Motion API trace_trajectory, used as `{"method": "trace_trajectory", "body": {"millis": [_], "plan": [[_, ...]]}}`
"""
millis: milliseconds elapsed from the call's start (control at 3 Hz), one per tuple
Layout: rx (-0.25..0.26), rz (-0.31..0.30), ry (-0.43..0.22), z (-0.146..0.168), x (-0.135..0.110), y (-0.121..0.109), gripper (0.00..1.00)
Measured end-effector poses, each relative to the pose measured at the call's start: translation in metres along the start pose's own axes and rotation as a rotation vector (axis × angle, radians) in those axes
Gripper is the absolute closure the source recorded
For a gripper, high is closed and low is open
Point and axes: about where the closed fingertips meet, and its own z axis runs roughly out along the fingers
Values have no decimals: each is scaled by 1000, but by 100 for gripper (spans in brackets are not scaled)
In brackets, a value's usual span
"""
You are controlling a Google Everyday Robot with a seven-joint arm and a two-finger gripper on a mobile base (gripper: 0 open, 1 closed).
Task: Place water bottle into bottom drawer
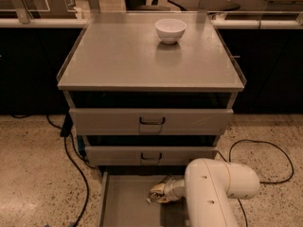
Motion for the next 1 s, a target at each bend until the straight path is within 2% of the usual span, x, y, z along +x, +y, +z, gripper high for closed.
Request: {"method": "trace_trajectory", "body": {"millis": [333, 1000], "plan": [[-1, 1, -2, 0, 3, 0, 100], [-1, 1, -2, 0, 3, 0, 59]]}}
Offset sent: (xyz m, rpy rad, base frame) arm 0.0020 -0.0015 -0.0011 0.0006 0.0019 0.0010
